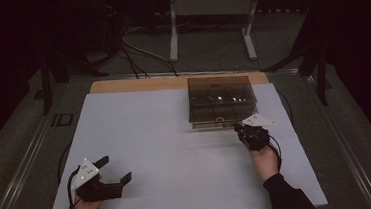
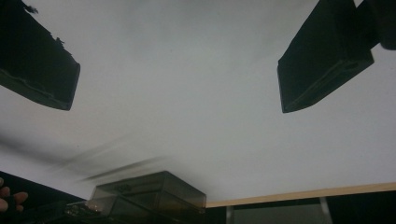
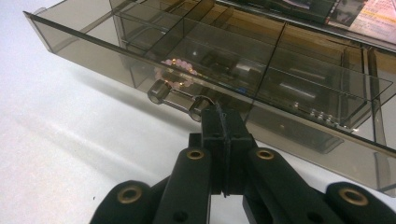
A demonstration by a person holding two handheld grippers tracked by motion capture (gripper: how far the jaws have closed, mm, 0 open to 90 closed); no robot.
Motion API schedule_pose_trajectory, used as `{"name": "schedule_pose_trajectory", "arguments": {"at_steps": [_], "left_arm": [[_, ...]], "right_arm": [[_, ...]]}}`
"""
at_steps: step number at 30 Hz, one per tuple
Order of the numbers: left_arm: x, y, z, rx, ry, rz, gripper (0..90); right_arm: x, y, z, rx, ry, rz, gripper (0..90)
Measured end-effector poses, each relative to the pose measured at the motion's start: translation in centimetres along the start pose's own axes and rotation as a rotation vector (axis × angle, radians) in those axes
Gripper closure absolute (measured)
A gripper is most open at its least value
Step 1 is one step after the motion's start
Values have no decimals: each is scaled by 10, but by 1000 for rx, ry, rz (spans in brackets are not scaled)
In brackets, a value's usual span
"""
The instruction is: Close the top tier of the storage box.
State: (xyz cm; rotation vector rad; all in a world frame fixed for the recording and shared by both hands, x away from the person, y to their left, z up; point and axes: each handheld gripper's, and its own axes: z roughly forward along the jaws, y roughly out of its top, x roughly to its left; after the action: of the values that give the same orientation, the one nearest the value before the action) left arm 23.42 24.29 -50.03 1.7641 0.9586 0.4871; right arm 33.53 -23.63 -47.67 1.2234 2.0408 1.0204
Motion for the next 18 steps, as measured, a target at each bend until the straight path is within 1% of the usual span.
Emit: {"name": "schedule_pose_trajectory", "arguments": {"at_steps": [7,18], "left_arm": [[0,0,-1,0,0,-2,0],[0,0,-1,0,1,1,0]], "right_arm": [[0,1,2,1,-8,-12,900],[-2,3,4,-2,-10,-12,900]]}}
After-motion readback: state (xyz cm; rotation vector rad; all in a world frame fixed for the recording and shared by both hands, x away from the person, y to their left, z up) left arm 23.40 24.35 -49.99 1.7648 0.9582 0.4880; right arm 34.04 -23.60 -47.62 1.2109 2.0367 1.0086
